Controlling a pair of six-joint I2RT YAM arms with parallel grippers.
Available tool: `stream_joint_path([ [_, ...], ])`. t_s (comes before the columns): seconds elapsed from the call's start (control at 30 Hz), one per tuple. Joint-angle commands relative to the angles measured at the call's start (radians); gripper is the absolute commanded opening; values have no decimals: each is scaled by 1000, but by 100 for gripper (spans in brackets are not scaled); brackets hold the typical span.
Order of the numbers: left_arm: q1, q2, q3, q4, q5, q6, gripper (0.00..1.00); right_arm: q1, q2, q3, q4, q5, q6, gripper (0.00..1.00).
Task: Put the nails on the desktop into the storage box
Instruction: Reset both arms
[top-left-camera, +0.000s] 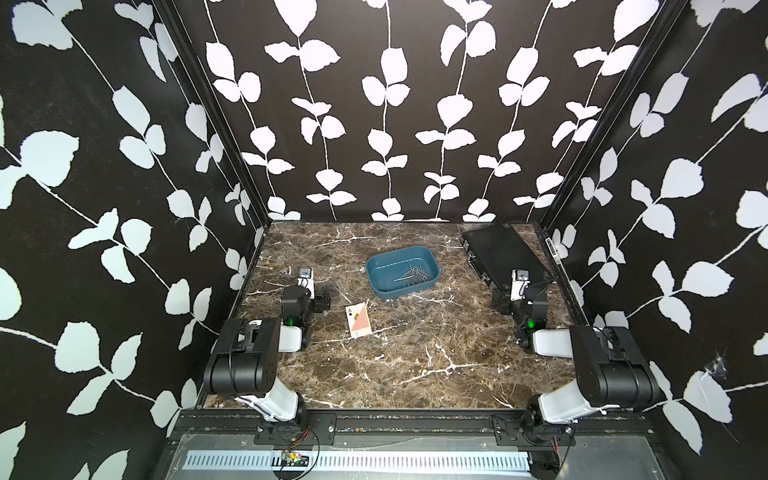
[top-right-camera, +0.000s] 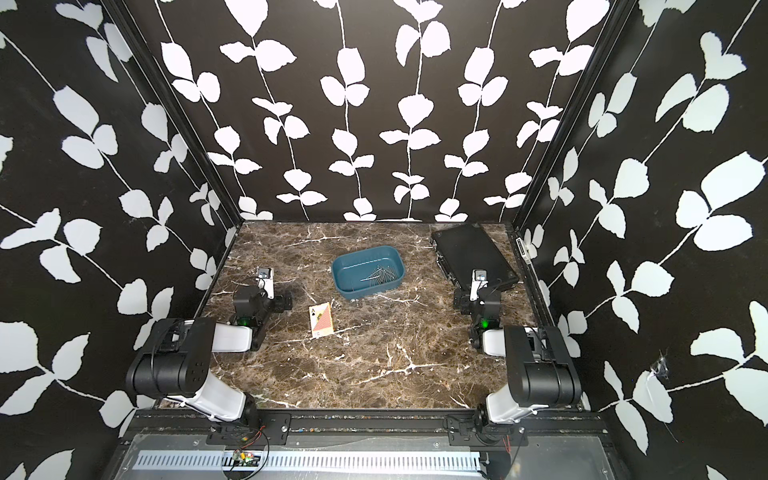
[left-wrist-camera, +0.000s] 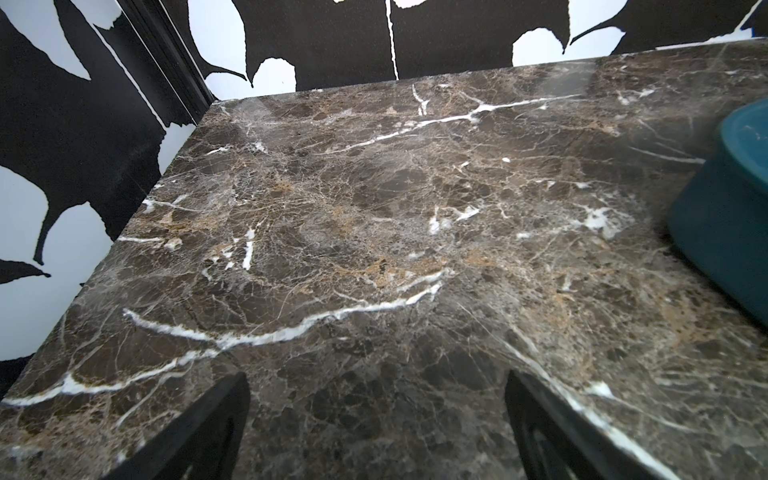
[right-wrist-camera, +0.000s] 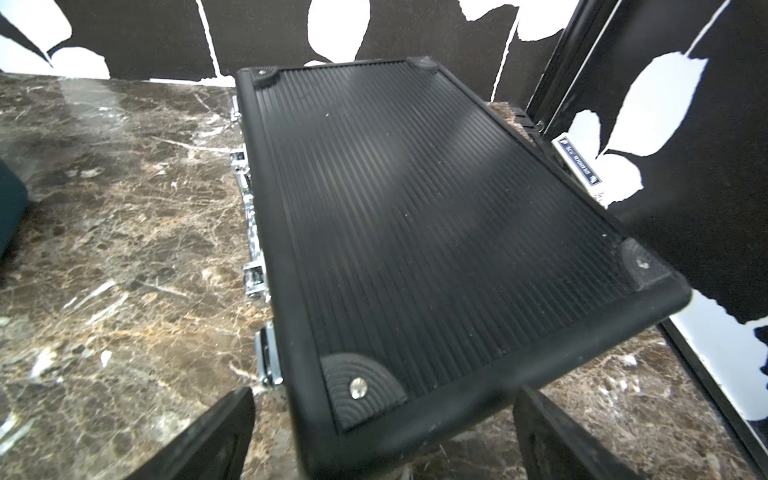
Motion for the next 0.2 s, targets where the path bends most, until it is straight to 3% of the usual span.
stream_joint_path([
  [0.0,-4,-21,15,19,-5,8,99,6,5,39,-1,-11,-11,99],
  [0.17,-5,-21,14,20,-4,8,99,6,0,30,6,-11,-11,99],
])
